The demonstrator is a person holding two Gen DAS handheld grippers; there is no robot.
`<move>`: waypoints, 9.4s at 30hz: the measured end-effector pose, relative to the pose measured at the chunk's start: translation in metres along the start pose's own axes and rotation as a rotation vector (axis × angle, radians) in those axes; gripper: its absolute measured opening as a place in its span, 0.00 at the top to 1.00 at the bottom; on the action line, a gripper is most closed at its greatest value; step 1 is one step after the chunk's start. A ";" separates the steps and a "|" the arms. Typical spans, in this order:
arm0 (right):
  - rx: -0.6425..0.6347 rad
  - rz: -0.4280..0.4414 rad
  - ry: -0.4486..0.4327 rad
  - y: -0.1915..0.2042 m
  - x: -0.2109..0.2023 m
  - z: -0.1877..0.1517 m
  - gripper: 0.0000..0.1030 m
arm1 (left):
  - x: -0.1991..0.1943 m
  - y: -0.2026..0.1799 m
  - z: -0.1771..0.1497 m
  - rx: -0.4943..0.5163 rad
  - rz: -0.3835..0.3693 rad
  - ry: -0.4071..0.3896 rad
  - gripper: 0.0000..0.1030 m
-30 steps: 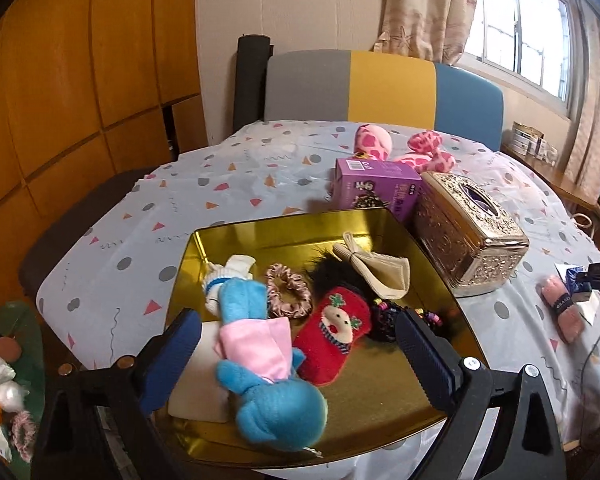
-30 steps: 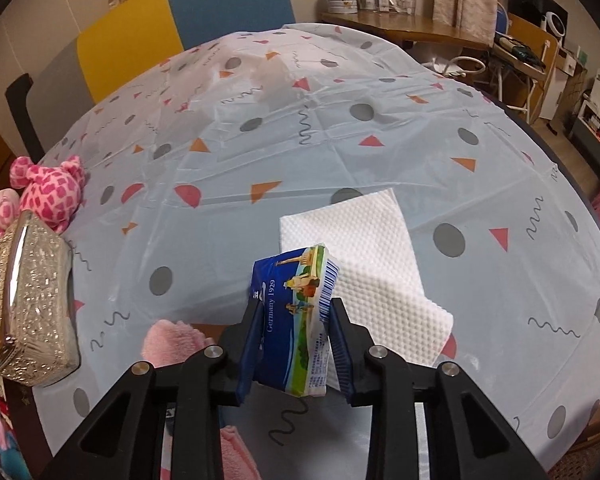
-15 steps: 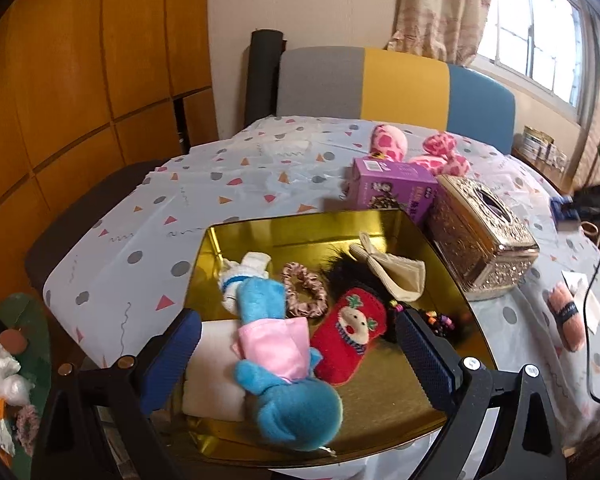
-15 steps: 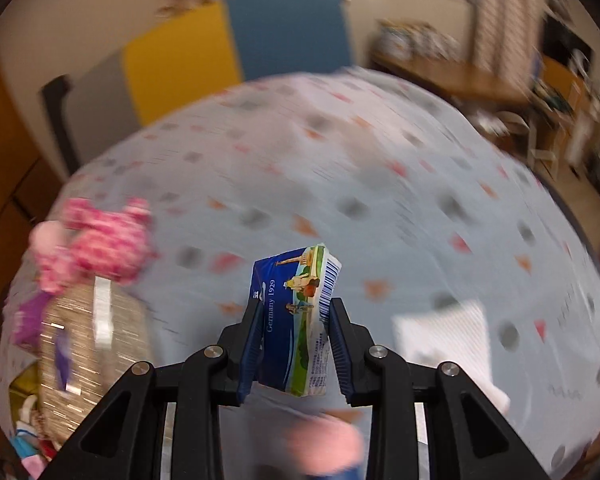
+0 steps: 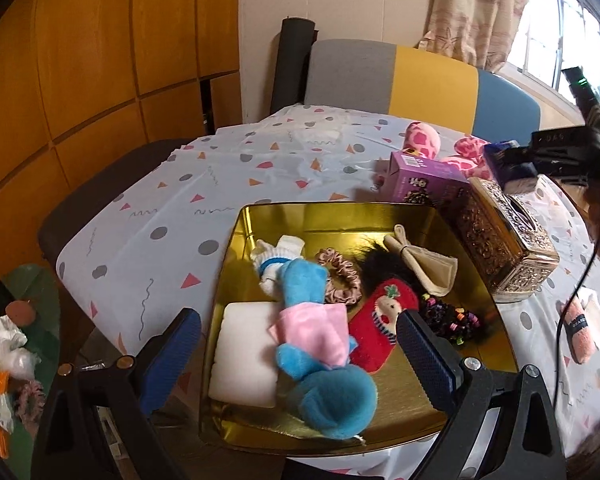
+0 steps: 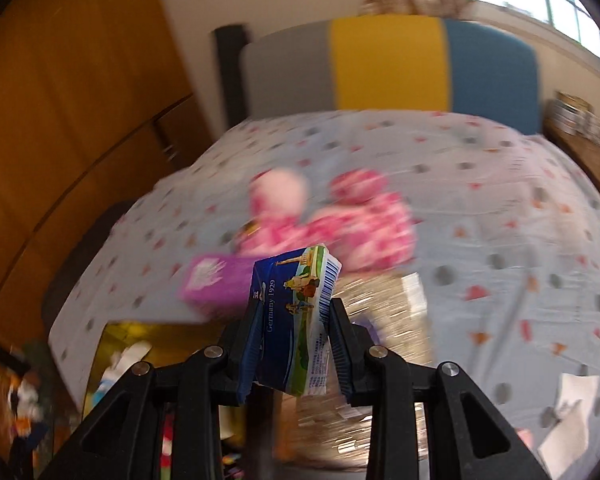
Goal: Organize soft objects
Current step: 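Carry the blue Tempo tissue pack into the gold tray and open the right tool, then withdraw both tools from the tray toward the pink dishcloth roll and white cloth, then grasp the pink dishcloth roll with the blue band using the left tool, then carry the pink roll toward the tray with the left tool while the right tool reaches the white cloth, then grasp the white textured cloth with the right tool and lift it, then lower the pink roll into the tray and open the left tool while the right tool holds the white cloth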
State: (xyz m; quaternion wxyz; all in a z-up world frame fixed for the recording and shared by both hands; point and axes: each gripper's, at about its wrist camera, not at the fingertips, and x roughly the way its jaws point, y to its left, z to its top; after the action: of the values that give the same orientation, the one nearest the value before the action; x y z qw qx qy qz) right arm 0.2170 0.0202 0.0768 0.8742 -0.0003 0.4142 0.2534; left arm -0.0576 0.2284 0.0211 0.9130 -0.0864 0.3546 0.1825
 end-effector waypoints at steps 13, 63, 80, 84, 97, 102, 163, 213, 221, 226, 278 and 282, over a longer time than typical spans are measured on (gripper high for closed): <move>-0.162 0.170 0.169 0.098 0.045 -0.070 0.69 | 0.004 0.018 -0.007 -0.050 0.011 0.024 0.04; -0.262 0.001 -0.026 0.125 0.008 -0.124 0.20 | 0.002 0.029 -0.017 -0.076 0.111 0.018 0.01; -0.147 -0.170 -0.122 0.010 -0.060 -0.125 0.20 | -0.005 -0.018 -0.012 0.052 0.011 -0.001 0.01; -0.067 -0.265 -0.137 -0.043 -0.075 -0.125 0.20 | -0.008 -0.040 -0.009 0.107 -0.038 -0.007 0.01; 0.395 -0.631 -0.218 -0.239 -0.141 -0.162 0.20 | -0.014 -0.149 0.005 0.334 -0.319 0.017 0.07; 0.647 -0.581 -0.239 -0.282 -0.158 -0.184 0.20 | 0.000 -0.212 0.002 0.413 -0.443 0.104 0.20; 0.884 -0.345 -0.092 -0.320 -0.131 -0.206 0.20 | 0.139 -0.320 0.180 0.294 -0.270 0.107 0.65; 0.509 -0.615 0.116 -0.332 -0.008 -0.145 0.49 | 0.036 -0.056 0.017 0.063 -0.227 0.171 0.65; 0.439 -0.591 0.107 -0.323 -0.009 -0.150 0.61 | 0.036 -0.043 -0.006 0.023 -0.221 0.216 0.65; 0.399 -0.612 0.114 -0.315 -0.005 -0.148 0.65 | 0.038 -0.065 -0.020 0.081 -0.261 0.244 0.64; 0.291 -0.420 0.053 -0.223 0.013 -0.031 0.88 | 0.019 -0.013 -0.001 0.021 0.015 0.073 0.41; 0.224 -0.383 0.026 -0.189 0.016 -0.004 0.88 | 0.020 -0.009 -0.003 0.014 0.014 0.080 0.41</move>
State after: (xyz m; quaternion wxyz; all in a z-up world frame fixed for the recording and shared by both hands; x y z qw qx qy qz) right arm 0.3066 -0.1387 0.0235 0.8956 0.0149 0.4432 0.0352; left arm -0.0420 0.2249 0.0055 0.8975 -0.0846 0.3925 0.1827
